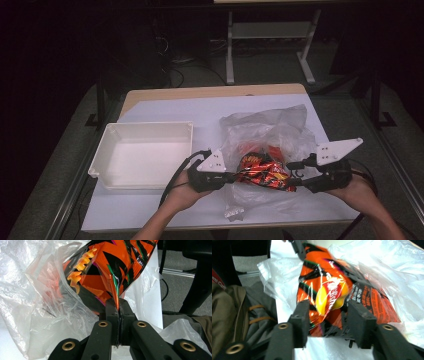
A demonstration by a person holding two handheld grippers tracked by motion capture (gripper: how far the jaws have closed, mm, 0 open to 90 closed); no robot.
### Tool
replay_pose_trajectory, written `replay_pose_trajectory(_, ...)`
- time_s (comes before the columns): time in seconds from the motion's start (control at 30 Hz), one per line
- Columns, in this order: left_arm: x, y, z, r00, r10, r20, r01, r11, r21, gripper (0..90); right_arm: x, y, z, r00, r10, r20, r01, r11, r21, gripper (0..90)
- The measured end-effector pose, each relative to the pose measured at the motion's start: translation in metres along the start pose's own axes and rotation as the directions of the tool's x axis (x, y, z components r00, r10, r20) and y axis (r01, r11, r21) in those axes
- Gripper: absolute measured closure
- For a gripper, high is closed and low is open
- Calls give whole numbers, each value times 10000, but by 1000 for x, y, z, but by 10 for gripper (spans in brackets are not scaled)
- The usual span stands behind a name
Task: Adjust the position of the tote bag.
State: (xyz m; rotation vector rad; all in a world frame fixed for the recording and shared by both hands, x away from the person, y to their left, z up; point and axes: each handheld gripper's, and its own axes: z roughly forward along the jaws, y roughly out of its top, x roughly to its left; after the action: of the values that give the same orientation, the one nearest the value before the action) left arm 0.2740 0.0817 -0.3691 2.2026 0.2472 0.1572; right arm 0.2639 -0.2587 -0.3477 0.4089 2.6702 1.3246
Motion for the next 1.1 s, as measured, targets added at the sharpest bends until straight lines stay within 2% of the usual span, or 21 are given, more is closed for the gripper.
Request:
replay_pose_trajectory(0.13, 4, 1, -2, 9999, -166, 2, 166, 9998, -62, 889, 6, -7, -1, 9997, -243, 16, 243, 9996, -170, 401)
replay_pose_trajectory(0.2, 6, 1, -3, 9997, -240, 28, 240, 9997, -86, 890, 8, -9, 0, 9985, -497, 215, 499, 9987, -83, 357)
replay_pose_trajectory(0.27, 10, 2, -5, 9992, -397, -5, 396, 9990, -208, 890, 12, -10, 4, 9961, -804, 363, 799, 9967, 162, 354)
replay_pose_trajectory(0.37, 12, 3, -5, 9990, -444, 92, 446, 9987, -249, 890, 17, -8, 12, 9872, -1255, 984, 1204, 9911, 564, 351)
replay_pose_trajectory(0.5, 11, 5, -4, 9989, -454, 146, 458, 9986, -273, 890, 17, -5, 23, 9687, -1701, 1808, 1583, 9843, 780, 348)
replay_pose_trajectory(0.57, 11, 6, -5, 9990, -444, 75, 446, 9986, -288, 889, 15, -2, 28, 9589, -1882, 2123, 1748, 9813, 806, 391)
replay_pose_trajectory(0.6, 11, 6, -5, 9990, -444, 75, 446, 9986, -288, 888, 15, -2, 28, 9589, -1882, 2123, 1748, 9813, 806, 391)
replay_pose_trajectory(0.63, 14, 5, -7, 9985, -532, 90, 535, 9977, -421, 884, 14, -1, 27, 9567, -1854, 2243, 1763, 9825, 599, 552)
replay_pose_trajectory(0.7, 15, 5, -10, 9985, -549, 32, 550, 9966, -615, 868, 13, 0, 25, 9581, -1663, 2334, 1640, 9860, 294, 616)
replay_pose_trajectory(0.73, 15, 5, -11, 9983, -577, -4, 575, 9959, -693, 853, 12, 2, 24, 9617, -1458, 2323, 1443, 9893, 233, 637)
replay_pose_trajectory(0.8, 16, 6, -14, 9982, -597, 27, 597, 9942, -890, 831, 10, 5, 22, 9630, -1354, 2329, 1343, 9907, 204, 726)
replay_pose_trajectory(0.93, 17, 6, -17, 9978, -658, -102, 645, 9928, -1008, 770, 9, 11, 22, 9689, -1200, 2163, 1172, 9928, 259, 776)
replay_pose_trajectory(1.07, 17, 5, -17, 9965, -773, -332, 736, 9921, -1017, 624, 7, 15, 19, 9767, -963, 1918, 966, 9953, 77, 786)
replay_pose_trajectory(1.1, 18, 5, -17, 9962, -766, -412, 720, 9920, -1036, 553, 7, 17, 17, 9804, -866, 1772, 882, 9961, -15, 788)
